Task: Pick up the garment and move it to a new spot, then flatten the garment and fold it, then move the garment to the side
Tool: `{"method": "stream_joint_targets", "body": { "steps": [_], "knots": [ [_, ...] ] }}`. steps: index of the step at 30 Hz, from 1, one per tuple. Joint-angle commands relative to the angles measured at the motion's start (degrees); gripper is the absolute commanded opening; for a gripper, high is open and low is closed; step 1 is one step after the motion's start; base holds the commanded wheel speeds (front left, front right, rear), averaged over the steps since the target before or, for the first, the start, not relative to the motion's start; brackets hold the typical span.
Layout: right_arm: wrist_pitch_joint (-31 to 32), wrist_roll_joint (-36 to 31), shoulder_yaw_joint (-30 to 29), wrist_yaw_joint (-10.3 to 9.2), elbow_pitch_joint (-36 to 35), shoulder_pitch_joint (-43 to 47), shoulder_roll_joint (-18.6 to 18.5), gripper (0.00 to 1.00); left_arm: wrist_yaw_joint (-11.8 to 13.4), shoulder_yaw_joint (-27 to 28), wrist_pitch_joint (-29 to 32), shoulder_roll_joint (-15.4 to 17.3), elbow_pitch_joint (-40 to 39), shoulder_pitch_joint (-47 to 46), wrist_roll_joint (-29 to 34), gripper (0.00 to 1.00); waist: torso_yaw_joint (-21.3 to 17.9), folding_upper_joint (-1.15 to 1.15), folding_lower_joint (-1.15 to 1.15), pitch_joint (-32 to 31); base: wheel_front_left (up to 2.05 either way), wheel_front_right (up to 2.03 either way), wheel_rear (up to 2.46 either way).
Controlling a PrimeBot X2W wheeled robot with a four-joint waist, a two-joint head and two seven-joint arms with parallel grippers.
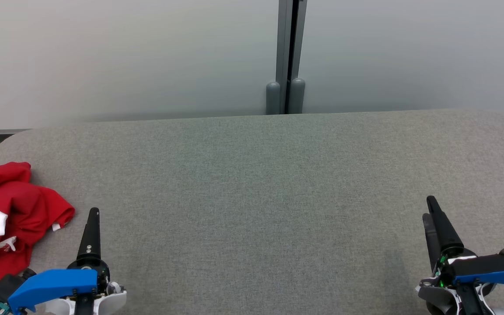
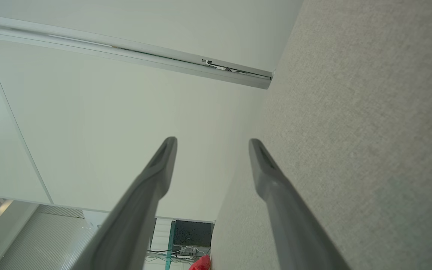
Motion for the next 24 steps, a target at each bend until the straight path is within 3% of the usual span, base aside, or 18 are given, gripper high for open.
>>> {"method": "stream_joint_targets", "body": {
  "steps": [1,24],
  "knots": [
    [-0.75,-2.61,0.48,0.08,-0.37,-2.09,-0.73,1.00,-0.07,-0.42,-0.73,0.42,-0.62,-1.82,2.84,1.00,-0.04,0.00,0.00,0.05,0.00,0.00,0.00],
    [-5.70,-25.73,3.32,0.10,1.43,-3.39,-1.68,1.00,-0.10,-1.88,-5.67,0.42,1.82,-1.63,28.31,1.00,-0.58,0.00,0.00,0.52,0.00,0.00,0.00]
  ]
}}
